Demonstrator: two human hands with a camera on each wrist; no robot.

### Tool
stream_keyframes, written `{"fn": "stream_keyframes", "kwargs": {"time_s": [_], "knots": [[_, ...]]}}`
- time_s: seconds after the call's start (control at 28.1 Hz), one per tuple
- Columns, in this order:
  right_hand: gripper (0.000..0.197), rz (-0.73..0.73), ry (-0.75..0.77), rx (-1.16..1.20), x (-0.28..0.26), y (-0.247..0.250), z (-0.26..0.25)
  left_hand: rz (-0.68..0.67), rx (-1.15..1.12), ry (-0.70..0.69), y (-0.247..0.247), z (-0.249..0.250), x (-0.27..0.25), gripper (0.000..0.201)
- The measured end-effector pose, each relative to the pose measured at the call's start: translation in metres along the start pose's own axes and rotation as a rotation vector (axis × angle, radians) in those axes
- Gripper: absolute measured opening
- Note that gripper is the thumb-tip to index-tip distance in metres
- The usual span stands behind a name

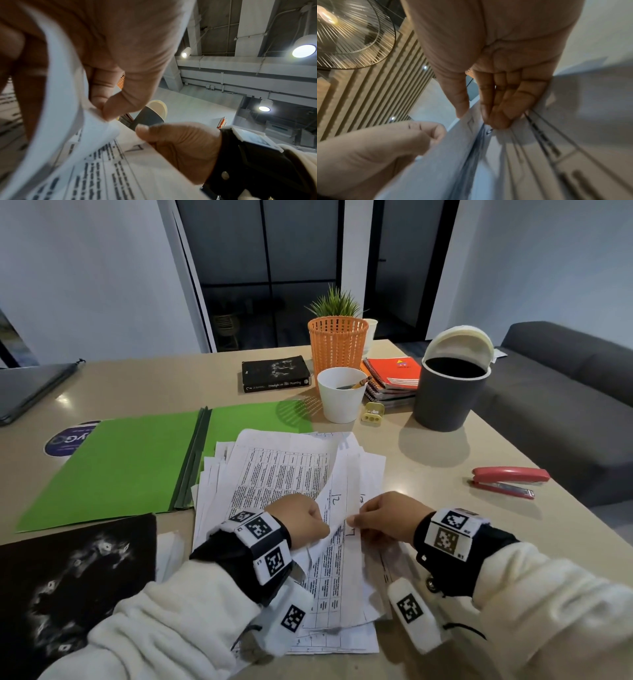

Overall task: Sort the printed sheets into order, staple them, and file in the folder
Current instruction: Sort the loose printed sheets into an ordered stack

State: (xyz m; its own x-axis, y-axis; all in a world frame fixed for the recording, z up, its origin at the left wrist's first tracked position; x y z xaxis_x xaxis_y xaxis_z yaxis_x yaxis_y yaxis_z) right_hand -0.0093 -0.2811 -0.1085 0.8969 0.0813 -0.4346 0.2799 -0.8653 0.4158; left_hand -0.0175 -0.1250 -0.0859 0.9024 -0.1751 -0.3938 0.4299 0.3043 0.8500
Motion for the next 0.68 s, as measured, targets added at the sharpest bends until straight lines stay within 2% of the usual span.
{"fn": "stream_keyframes", "kwargs": {"time_s": [0.11,0.29,0.5,0.57,0.68], "knots": [[0.034,-0.014,-0.013,-0.106,0.001,-0.002,0.002,0.042,-0.084,0.024,0.005,-0.005,0.0,0.008],[0.026,0.07,0.033,-0.013,0.001,0.014,-0.01,0.137,0.02,-0.012,0.023,-0.013,0.004,0.023],[0.007,0.366,0.136,-0.147,-0.012,0.082,-0.026,0.268,-0.081,-0.009,0.054,-0.026,-0.001,0.02],[0.003,0.464,0.137,-0.122,-0.018,0.105,-0.026,0.261,-0.083,-0.035,0.055,-0.021,-0.004,0.018],[0.013,0.621,0.181,-0.013,-0.026,0.133,-0.024,0.195,-0.069,-0.061,0.043,-0.01,-0.006,0.016]]}}
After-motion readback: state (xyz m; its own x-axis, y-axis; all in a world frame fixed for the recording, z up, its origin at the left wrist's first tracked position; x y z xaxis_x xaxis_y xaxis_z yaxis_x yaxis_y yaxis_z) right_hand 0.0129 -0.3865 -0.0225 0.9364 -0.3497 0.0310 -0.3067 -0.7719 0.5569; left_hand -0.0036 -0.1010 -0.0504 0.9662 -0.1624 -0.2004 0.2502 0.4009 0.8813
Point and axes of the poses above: each hand's wrist, its own x-axis towards the middle knuckle, its own y-axis out of the back of the hand, z = x × y, the point moved 7 cm from there along x, towards the middle knuckle, and after that the axes turned 14 degrees about x, right-handed, at the moved point
